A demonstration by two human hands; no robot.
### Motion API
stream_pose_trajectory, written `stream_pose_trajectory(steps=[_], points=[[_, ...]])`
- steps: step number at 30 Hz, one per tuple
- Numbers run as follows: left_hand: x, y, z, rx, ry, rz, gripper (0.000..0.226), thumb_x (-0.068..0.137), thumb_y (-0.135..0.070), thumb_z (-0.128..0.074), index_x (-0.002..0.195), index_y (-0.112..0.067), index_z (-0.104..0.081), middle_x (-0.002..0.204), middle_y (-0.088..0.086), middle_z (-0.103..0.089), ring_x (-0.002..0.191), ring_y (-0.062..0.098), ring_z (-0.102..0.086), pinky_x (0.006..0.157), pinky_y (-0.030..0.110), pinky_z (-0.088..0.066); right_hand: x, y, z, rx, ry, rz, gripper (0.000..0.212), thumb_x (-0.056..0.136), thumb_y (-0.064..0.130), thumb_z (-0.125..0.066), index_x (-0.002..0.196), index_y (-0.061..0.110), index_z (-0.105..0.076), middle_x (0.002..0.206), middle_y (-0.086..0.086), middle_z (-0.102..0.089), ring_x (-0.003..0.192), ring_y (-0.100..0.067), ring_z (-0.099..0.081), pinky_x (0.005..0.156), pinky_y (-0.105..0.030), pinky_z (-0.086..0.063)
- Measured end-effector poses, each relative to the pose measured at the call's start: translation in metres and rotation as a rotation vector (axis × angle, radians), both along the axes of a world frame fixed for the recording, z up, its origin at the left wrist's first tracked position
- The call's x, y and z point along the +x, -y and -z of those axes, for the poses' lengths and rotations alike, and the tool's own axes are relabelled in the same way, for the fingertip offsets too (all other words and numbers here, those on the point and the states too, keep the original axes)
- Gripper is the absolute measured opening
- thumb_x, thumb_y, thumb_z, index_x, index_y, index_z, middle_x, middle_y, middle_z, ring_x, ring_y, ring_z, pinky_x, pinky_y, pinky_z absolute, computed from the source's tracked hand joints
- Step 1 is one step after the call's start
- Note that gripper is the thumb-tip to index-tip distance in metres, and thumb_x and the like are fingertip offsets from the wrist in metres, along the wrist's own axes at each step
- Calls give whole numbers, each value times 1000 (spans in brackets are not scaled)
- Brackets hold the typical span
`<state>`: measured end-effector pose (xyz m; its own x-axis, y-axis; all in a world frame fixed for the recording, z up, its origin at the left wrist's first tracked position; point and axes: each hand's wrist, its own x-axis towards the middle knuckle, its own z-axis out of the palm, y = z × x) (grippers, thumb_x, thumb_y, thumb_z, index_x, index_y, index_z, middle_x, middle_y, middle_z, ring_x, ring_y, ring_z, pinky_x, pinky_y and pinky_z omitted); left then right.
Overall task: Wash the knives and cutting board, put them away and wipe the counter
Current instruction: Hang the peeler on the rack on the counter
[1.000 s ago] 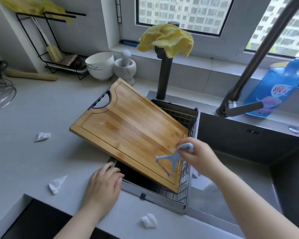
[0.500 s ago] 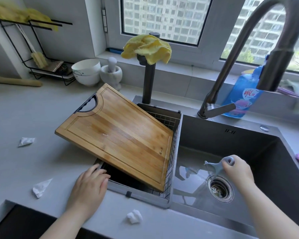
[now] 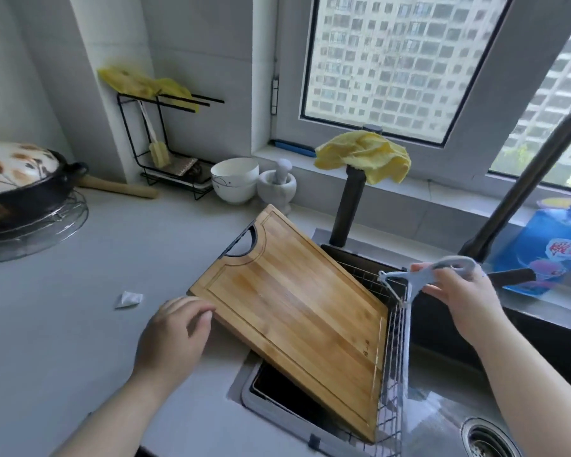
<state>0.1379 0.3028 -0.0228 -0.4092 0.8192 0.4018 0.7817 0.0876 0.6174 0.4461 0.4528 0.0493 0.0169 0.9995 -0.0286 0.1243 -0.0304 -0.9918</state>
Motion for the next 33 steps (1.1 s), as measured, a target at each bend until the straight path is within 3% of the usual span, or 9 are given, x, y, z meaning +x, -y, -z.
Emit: stream_pose_trajectory(steps=[4,6,8,10,17,21,23,28,33], points=[[-69,-14,-14,14,10,-138,16,77,-8,-59,81,-1,-72,87,13,-70,90,31,-62,75,30,-38,-75,-10,-18,54,27,-97,21,92,-1,-44,87,19,-48,81,-6,-60,76,-18,-60,66,-26,-56],[-103,-23,-15,-24,53,-189,13,81,1,-60,88,-1,-72,95,11,-68,101,29,-58,78,28,-35,-118,-19,-23,103,109,-96,23,92,0,-44,82,20,-47,72,-7,-56,68,-22,-56,67,-32,-50],[-143,-35,-11,-48,63,-220,17,82,1,-58,92,-3,-71,102,11,-68,106,28,-55,81,29,-36,-165,-32,-30,138,197,-105,19,93,3,-41,84,18,-45,65,-7,-53,62,-24,-55,67,-28,-49],[-180,-47,-4,-89,59,-247,18,84,-2,-56,96,-5,-70,107,10,-67,110,26,-54,85,30,-38,-213,-46,-36,125,196,-168,13,95,6,-40,88,16,-44,64,-7,-51,52,-20,-56,57,-26,-50],[-267,-98,30,-210,0,-207,23,86,-5,-54,105,-3,-66,115,10,-64,115,27,-51,93,31,-37,-354,-98,-35,79,365,-261,25,98,17,-36,73,14,-39,61,-7,-41,49,-18,-39,50,-27,-39],[-296,-122,52,-228,-15,-145,34,73,-16,-48,90,3,-70,95,17,-70,95,38,-63,82,44,-50,-406,-136,-43,63,470,-239,23,98,25,-37,81,11,-43,64,-3,-39,52,-15,-38,50,-27,-34],[-306,-125,70,-208,-96,-147,38,71,-22,-43,81,2,-70,84,17,-70,79,36,-67,70,40,-54,-431,-154,-49,91,510,-211,20,97,25,-37,89,8,-43,65,-2,-38,53,-14,-36,51,-27,-33],[-309,-130,89,-173,-257,-162,43,70,-29,-35,81,-4,-68,82,13,-69,89,21,-44,75,33,-31,-481,-185,-54,182,455,-156,16,95,23,-37,83,12,-38,64,2,-33,53,-11,-30,49,-22,-26],[-310,-132,91,-249,-261,-174,45,70,-30,-35,83,-5,-70,91,15,-70,85,31,-66,76,34,-31,-514,-204,-42,167,310,-156,16,96,26,-39,94,11,-40,69,3,-39,56,-9,-33,50,-22,-28]])
